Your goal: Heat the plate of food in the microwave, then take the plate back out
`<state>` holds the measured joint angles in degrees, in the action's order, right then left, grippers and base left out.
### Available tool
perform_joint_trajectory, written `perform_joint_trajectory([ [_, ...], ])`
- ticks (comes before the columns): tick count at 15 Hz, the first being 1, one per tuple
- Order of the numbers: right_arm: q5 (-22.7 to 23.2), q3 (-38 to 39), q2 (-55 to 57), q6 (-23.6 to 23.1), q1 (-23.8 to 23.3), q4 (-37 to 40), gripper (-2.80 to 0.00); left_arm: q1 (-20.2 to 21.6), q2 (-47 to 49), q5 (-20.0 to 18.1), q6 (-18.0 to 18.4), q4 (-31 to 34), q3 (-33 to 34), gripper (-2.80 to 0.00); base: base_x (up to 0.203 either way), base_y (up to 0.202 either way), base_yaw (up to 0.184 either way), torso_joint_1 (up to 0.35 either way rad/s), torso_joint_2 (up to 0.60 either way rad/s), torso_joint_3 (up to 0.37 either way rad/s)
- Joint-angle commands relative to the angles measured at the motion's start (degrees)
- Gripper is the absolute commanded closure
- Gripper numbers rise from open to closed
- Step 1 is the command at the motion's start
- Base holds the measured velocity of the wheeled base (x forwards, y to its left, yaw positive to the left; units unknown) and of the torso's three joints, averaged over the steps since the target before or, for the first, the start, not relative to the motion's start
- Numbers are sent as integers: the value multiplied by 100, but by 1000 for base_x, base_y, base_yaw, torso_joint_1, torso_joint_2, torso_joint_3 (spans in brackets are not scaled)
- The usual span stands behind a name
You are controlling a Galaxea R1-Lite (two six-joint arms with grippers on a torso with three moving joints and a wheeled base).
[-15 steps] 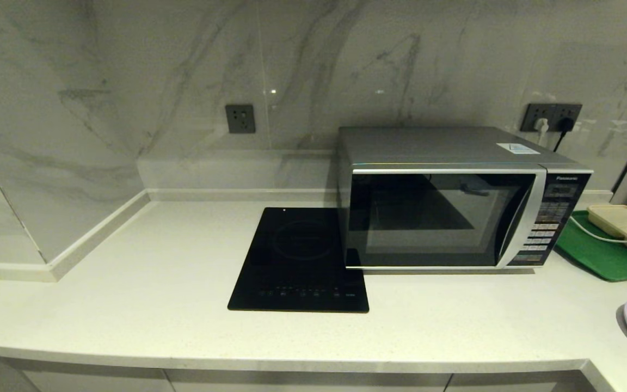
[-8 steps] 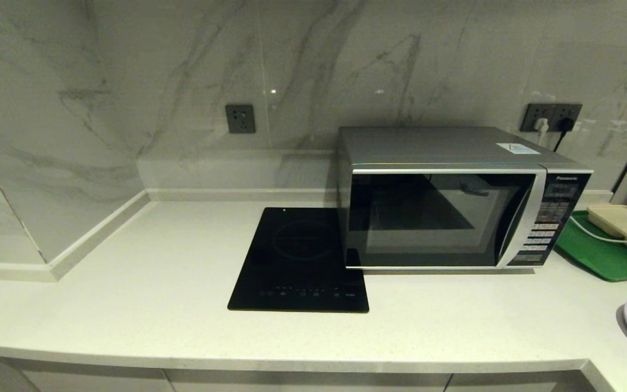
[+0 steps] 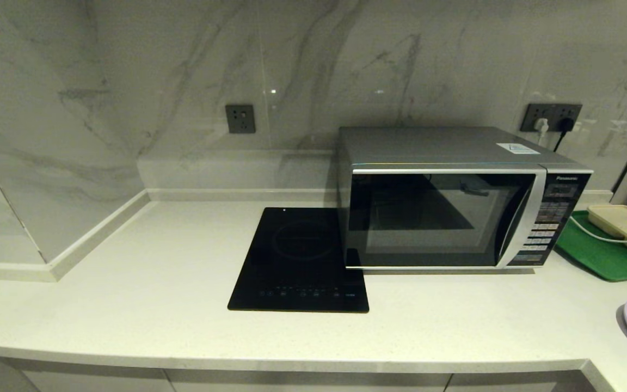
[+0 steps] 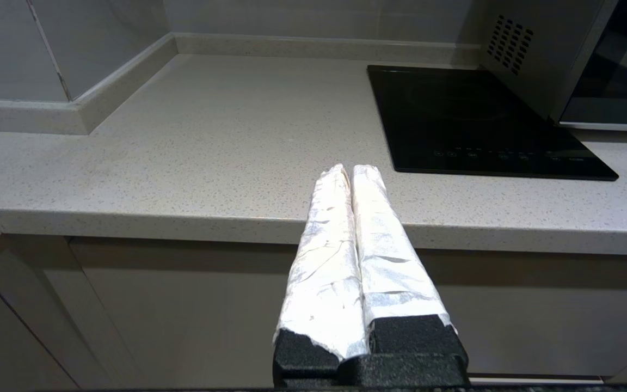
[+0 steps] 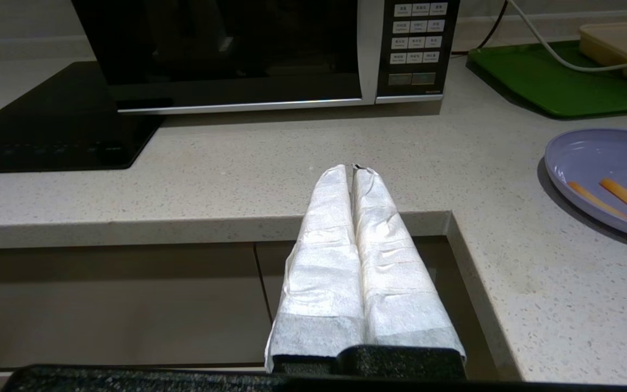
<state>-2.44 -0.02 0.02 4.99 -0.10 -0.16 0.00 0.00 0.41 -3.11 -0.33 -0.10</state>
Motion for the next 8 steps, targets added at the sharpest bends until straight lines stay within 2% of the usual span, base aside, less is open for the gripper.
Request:
perform_joint_trajectory([
  [1,-2,-4,-2,-1,1,-2,0,0,0,6,-6,-2,1,0,0,0,0,0,0,0],
  [4,17,-6,-2,-236,0,32,0,0,0,10,-6,-2,1,0,0,0,0,0,0,0],
  [8,7,-6,-2,-68,1,-2,0,0,0,2,-6,-2,1,0,0,0,0,0,0,0],
])
